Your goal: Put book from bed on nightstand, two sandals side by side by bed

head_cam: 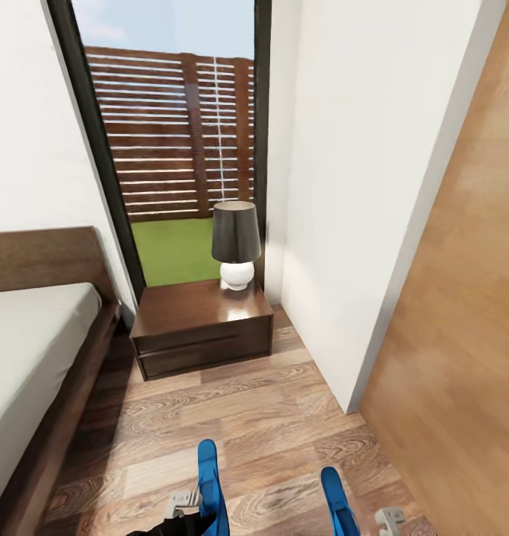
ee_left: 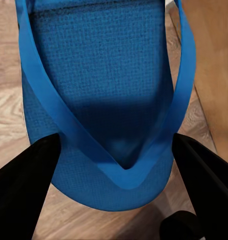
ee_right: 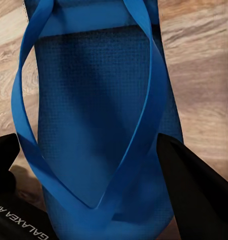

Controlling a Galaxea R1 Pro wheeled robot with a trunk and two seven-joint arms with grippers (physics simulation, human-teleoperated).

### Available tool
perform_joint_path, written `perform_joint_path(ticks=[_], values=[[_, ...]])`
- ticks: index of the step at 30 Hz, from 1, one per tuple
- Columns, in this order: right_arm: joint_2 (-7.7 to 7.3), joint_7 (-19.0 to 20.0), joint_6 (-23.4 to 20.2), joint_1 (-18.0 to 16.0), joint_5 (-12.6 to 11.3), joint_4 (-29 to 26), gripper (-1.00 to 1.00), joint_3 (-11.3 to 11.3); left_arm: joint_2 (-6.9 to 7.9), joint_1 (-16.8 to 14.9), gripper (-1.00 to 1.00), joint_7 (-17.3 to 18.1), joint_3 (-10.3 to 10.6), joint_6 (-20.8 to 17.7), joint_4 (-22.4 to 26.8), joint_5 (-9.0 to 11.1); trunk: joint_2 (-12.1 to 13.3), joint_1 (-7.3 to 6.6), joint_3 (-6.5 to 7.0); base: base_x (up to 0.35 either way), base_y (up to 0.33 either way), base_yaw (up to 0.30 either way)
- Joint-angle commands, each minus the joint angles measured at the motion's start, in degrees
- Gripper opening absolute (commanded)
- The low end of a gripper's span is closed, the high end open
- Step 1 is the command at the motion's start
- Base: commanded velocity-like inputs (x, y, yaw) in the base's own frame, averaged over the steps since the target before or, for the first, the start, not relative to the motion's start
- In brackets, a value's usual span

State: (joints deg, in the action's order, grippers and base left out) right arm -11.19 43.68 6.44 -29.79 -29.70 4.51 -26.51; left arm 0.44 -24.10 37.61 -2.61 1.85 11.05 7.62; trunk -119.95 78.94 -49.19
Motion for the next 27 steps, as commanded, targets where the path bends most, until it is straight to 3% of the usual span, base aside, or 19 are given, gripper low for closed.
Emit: perform_joint_path(ticks=[1, 17, 21, 27], values=[[0.06, 0.27, 0.42, -0.09, -0.36, 0.23, -1.00, -0.48, 0.00, -0.02, -1.00, 0.26, -0.25, 0.08, -0.06, 0.03, -0.02, -0.01, -0.05, 0.000, 0.000, -0.212], [0.03, 0.26, 0.51, 0.07, -0.39, 0.28, -1.00, -0.48, -0.08, 0.01, -1.00, 0.27, -0.22, 0.00, -0.06, 0.04, -0.02, -0.01, -0.05, 0.000, 0.000, -0.048], [0.03, 0.18, 0.43, 0.08, -1.41, 0.24, -1.00, -0.39, -0.03, 0.01, -1.00, 0.20, -0.28, 0.00, -0.06, 0.10, -0.02, -0.01, -0.05, 0.000, 0.000, -0.006], [0.03, 0.18, 0.42, 0.08, -1.58, 0.23, -1.00, -0.39, 0.00, 0.02, -1.00, 0.19, -0.29, 0.00, -0.06, 0.11, -0.02, -0.01, 0.02, 0.000, 0.000, -0.195]])
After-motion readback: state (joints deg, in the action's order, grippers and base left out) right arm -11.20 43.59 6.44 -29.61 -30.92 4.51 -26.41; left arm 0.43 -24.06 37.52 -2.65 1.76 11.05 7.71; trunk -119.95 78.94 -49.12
